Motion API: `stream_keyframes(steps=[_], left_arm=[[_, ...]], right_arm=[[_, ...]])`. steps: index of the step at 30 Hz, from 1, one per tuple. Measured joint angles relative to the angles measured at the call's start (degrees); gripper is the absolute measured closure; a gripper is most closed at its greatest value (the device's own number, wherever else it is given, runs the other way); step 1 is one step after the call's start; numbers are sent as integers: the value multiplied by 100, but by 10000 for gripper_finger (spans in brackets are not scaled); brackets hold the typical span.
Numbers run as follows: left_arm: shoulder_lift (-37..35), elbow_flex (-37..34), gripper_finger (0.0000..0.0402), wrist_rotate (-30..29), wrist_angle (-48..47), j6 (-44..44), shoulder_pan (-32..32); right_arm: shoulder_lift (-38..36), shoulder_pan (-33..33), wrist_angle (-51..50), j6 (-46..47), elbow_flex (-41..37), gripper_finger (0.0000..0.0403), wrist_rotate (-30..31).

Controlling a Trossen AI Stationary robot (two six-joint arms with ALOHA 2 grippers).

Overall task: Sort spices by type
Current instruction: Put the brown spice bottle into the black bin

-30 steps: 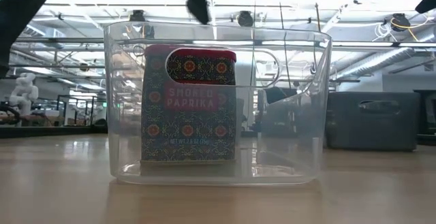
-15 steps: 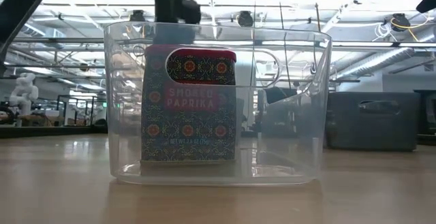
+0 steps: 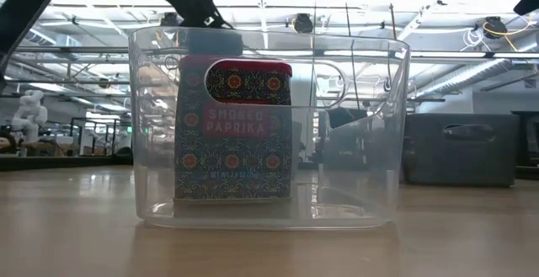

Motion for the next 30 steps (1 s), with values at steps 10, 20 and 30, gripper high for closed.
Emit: stream_keyframes(steps=[10, 20, 30], left_arm=[[35, -836, 103, 2, -633, -682, 251], [37, -1632, 103, 0, 300, -460, 349], [37, -2048, 103, 49, 644, -300, 367]], right_arm=[[0, 1, 12, -125, 0, 145, 0], [0, 0, 108, -127, 0, 145, -2], [2, -1, 113, -128, 0, 145, 94]])
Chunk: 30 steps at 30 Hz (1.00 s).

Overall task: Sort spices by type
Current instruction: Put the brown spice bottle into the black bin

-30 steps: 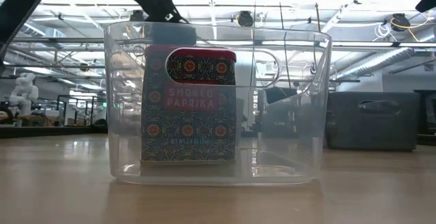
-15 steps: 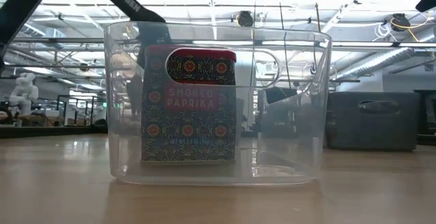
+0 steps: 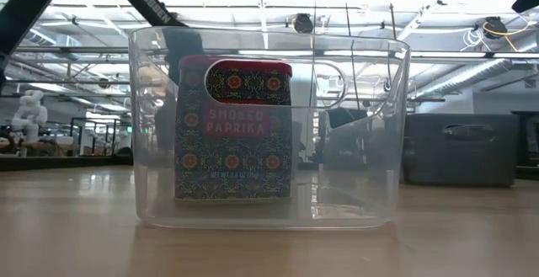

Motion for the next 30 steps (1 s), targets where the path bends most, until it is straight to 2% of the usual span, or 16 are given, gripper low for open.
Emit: stream_keyframes(steps=[4, 11, 14, 23, 30], left_arm=[[0, -41, 115, 0, 63, 39, -1], [0, -39, 194, 0, 110, 135, 0], [-2, -37, 216, 0, 100, 144, 0], [-67, -35, 218, 0, 62, 304, 0], [-700, 133, 218, 95, -1, 283, -152]], right_arm=[[0, -2, 0, -9, 0, 145, 15], [0, -2, 0, 11, 0, 145, 18], [0, -2, 0, 17, 0, 145, 18], [0, -2, 14, 19, 0, 145, 20], [0, -3, 9, 19, 0, 145, 24]])
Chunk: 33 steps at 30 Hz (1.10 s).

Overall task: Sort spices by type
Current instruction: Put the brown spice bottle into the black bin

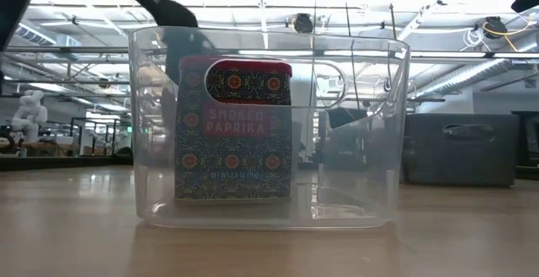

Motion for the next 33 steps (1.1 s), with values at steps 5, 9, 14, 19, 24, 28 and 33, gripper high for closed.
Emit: stream_keyframes(steps=[5, 9, 14, 19, 24, 28, 33], left_arm=[[-476, 123, 218, 402, 64, -312, -348], [-533, 370, 218, 446, 109, -443, -829], [-445, 849, 218, 624, 442, -454, -1570], [-237, 1547, 218, 625, 655, -454, -2214], [268, 2233, 218, 623, 999, -438, -2704], [923, 2843, 218, 635, 1024, -199, -3029], [1735, 3573, 218, 638, 1203, 94, -3475]], right_arm=[[0, -13, -4, -2, 0, 145, 2], [0, -13, -13, -15, 0, 145, 2], [0, -13, -15, -12, 0, 145, 0], [0, -13, -13, -2, 0, 145, 2], [0, -13, -5, -2, 0, 145, 0], [0, -14, -5, 0, 0, 145, 0], [0, -13, -5, 0, 0, 145, -24]])
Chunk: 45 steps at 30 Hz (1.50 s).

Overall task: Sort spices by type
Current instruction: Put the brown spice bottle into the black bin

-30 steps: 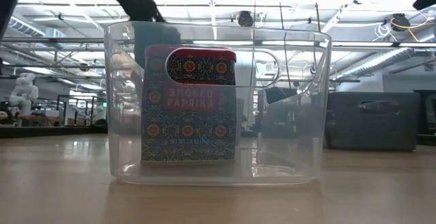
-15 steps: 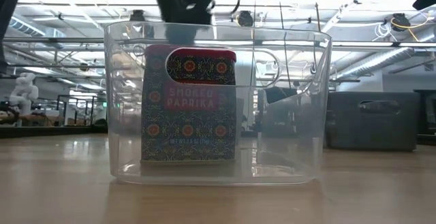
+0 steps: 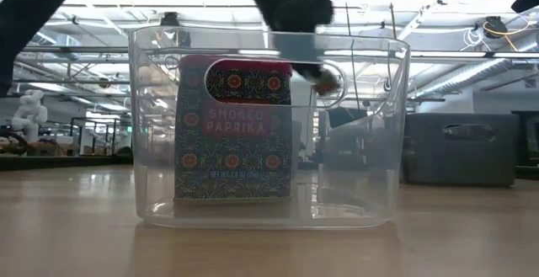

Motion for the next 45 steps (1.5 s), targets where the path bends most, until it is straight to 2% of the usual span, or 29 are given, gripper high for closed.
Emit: stream_keyframes(steps=[7, 12, 20, 28, 34, 38, 45], left_arm=[[633, 692, 218, 2, 486, 259, -615], [781, 749, 218, 3, 806, 377, -857], [899, 749, 218, -11, 1451, 356, -888], [965, 749, 218, -20, 2153, 236, -885], [1207, 740, 218, -46, 2397, 204, -867], [1212, 768, 218, -35, 2654, 205, -789], [1210, 1055, 218, 101, 2481, -254, -465]], right_arm=[[0, -93, -215, 236, 0, 145, -33], [0, -317, -703, 592, 0, 145, -117], [0, -611, -679, 22, 0, 145, 163], [-84, -817, -802, -387, 0, 145, 122], [-720, -817, -817, -661, 0, 145, 105], [-1334, -825, -815, -921, 2, 145, -190], [-2294, -828, -819, -1280, 2, 145, -156]])
